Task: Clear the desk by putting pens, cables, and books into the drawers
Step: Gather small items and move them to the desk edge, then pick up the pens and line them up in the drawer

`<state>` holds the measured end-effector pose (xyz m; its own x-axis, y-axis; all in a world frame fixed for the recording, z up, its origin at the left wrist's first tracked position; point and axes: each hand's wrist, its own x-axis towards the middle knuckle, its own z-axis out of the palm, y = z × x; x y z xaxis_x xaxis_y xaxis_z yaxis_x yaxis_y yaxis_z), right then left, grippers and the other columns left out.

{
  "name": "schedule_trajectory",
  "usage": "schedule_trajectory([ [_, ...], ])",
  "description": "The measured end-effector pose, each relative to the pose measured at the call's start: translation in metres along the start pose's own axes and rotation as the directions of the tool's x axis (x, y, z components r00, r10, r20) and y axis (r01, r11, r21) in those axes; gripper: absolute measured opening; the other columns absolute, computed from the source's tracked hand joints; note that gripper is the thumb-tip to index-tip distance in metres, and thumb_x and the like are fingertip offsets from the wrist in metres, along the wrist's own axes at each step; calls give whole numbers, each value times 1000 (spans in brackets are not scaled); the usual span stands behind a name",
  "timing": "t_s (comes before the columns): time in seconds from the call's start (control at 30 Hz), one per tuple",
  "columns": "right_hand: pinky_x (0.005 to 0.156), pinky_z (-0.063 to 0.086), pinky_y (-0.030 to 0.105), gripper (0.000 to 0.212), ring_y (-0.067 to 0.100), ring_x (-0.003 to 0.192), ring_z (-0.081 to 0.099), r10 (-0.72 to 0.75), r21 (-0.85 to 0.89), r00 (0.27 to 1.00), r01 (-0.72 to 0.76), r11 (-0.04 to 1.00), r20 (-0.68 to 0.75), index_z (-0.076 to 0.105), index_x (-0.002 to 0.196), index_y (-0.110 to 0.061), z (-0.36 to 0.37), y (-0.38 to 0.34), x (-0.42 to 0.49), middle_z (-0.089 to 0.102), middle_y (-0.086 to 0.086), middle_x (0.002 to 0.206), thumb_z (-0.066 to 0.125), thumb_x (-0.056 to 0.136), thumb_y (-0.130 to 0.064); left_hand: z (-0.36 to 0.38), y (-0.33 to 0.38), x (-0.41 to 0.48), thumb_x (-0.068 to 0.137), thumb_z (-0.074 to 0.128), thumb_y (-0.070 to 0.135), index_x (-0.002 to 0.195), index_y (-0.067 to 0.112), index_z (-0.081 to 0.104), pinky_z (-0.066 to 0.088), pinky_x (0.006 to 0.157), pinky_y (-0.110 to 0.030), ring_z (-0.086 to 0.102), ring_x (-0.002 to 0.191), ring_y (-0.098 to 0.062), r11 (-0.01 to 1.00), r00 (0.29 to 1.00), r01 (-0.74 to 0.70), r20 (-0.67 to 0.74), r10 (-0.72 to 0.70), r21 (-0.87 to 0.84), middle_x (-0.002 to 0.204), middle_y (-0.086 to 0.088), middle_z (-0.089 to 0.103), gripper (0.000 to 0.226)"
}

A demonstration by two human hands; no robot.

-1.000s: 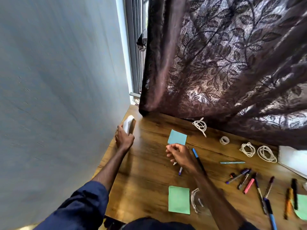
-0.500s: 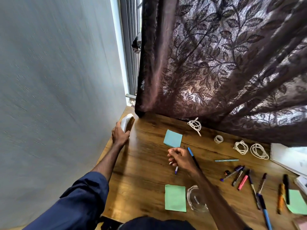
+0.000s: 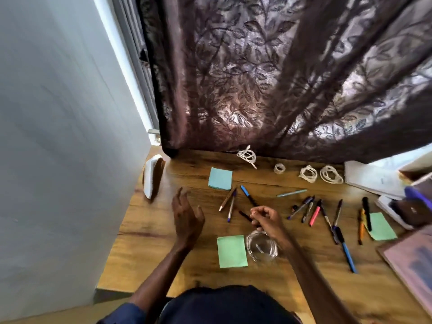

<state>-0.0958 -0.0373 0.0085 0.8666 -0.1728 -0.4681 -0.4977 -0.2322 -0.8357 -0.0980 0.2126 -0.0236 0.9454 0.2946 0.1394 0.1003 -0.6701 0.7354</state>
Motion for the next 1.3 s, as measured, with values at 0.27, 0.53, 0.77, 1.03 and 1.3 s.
schedule_trajectory([
  [0.27, 45, 49, 18, 12, 4, 53, 64, 78, 1, 985, -79, 997, -156, 72, 87, -9, -76, 73, -64, 71, 2, 68, 64, 94, -1, 61, 79, -64, 77, 62, -8, 120, 16, 58, 47, 96, -31, 50, 123, -25, 949, 899, -273, 311, 310, -157, 132, -9, 53, 50],
  [0.53, 62, 55, 34, 9, 18, 69, 72, 206, 68, 930, -195, 978, -305, 72, 92, -8, -151, 130, -125, 76, 9, 83, 65, 95, -13, 113, 151, -143, 85, 62, 9, 113, 23, 61, 49, 92, -31, 59, 114, -19, 888, 759, -413, 462, 459, -202, 124, 1, 62, 32],
  [0.77, 66, 54, 29, 15, 17, 76, 72, 189, 121, 957, -165, 979, -219, 74, 101, -9, -220, 163, -161, 77, 6, 91, 62, 97, -18, 157, 199, -222, 86, 66, 15, 109, 23, 63, 52, 81, -21, 62, 92, -3, 936, 730, -269, 586, 352, -227, 105, 9, 67, 25],
  [1.03, 70, 55, 35, 30, 26, 84, 73, 433, 560, 882, -267, 784, -186, 72, 100, -4, -313, 270, -222, 76, 16, 95, 55, 101, -29, 212, 233, -343, 94, 68, 17, 111, 7, 71, 60, 77, -31, 73, 87, -15, 892, 193, 447, 981, -23, -67, 106, -10, 76, 20],
  [1.3, 114, 38, 45, 62, 33, 129, 53, 567, 979, 812, -198, 43, 140, 51, 138, 0, -338, 383, -191, 57, 21, 138, 53, 97, -47, 280, 212, -418, 100, 52, 34, 134, -1, 57, 46, 109, -46, 59, 124, -39, 53, 126, 992, 878, -462, -115, 133, -27, 60, 49],
])
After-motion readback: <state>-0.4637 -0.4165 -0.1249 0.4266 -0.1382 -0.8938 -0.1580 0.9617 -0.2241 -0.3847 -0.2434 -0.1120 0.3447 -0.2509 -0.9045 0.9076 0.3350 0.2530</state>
